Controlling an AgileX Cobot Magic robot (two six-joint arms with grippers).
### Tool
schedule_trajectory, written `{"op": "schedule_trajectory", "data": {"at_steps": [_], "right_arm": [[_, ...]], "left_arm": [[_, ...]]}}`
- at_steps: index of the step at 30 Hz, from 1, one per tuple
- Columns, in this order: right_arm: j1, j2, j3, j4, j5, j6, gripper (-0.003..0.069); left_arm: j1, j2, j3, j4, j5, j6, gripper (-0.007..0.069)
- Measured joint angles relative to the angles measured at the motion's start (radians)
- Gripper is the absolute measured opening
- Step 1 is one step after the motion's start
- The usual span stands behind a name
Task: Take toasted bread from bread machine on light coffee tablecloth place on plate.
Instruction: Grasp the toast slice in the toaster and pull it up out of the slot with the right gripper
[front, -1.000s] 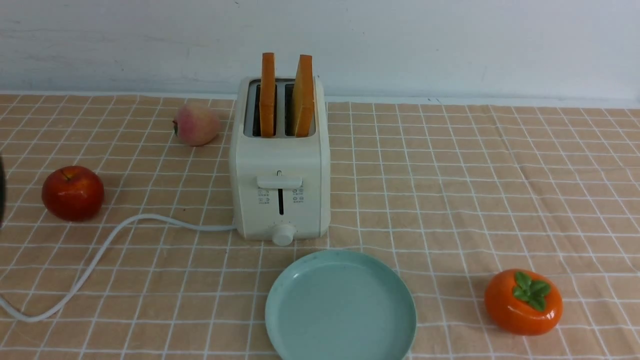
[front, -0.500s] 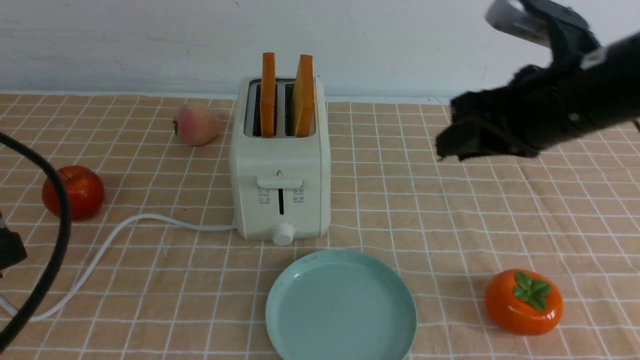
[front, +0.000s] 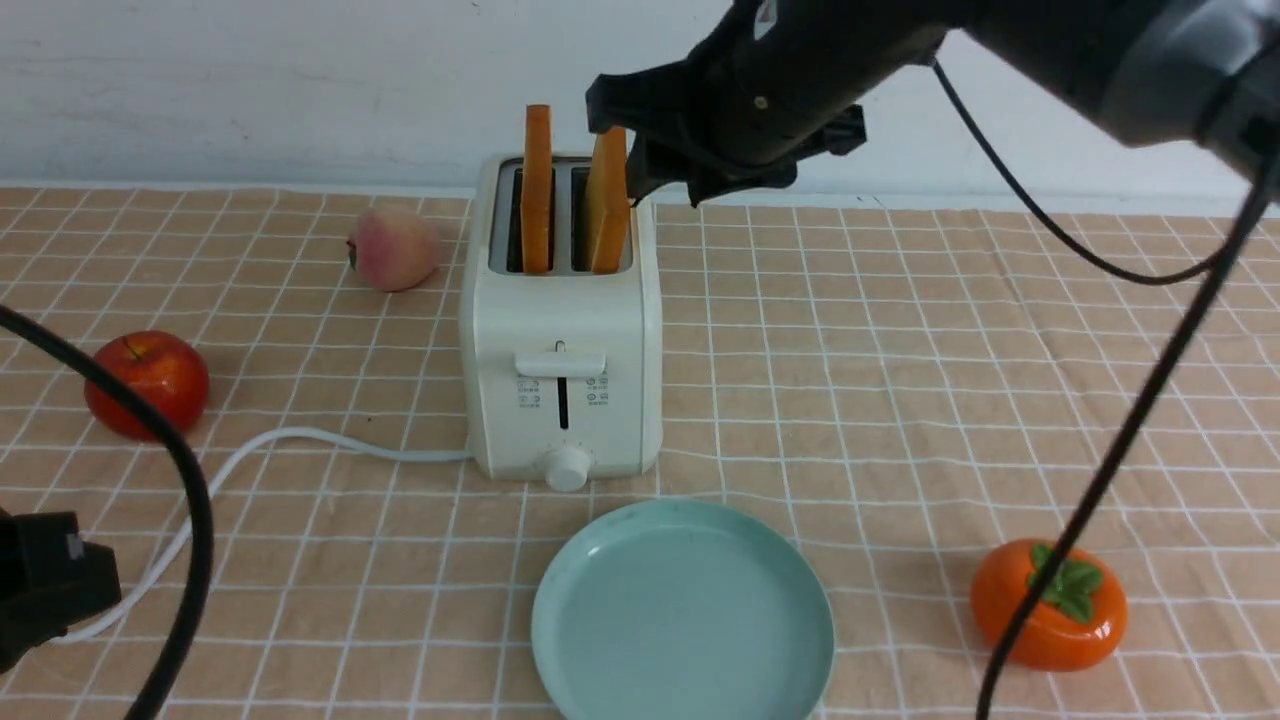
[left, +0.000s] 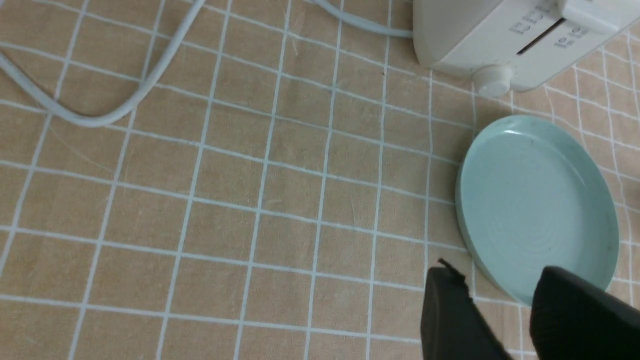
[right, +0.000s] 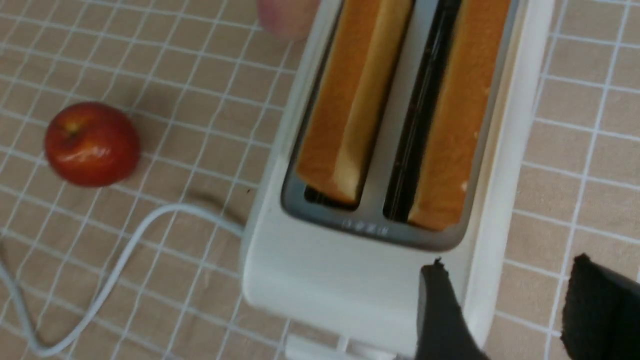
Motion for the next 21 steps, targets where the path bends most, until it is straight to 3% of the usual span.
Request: {"op": "schedule_trajectory", "data": {"at_steps": [9,14,15,16,18,21], "right_arm": [[0.007,0.159,-0.047,-0.047,-0.139,0.071,0.0347],[0.007,0.178,-0.048,-0.059,-0.157,0.072,0.0278],[0.007,0.177,-0.05,-0.052,-0.158,0.072,0.0209],[0.007,0.177,-0.05,-0.051,-0.16,0.072,0.02],[0.008,0.169,-0.056,-0.052,-0.156,0.072,0.0104],[0.0,0.144,-0.078,-0.055,-0.141,0.072,0.0099]], "left_arm": [[-0.026,0.0,0.0,-0.002,0.004,0.0,0.0239],[-0.031,0.0,0.0,-0.004,0.005,0.0,0.0239],[-0.031,0.0,0.0,-0.005,0.008,0.0,0.0239],[-0.031,0.0,0.0,-0.005,0.008,0.0,0.0239],[-0.032,0.0,0.0,-0.005,0.019,0.0,0.0239],[-0.032,0.0,0.0,-0.005,0.032,0.0,0.0239]]}}
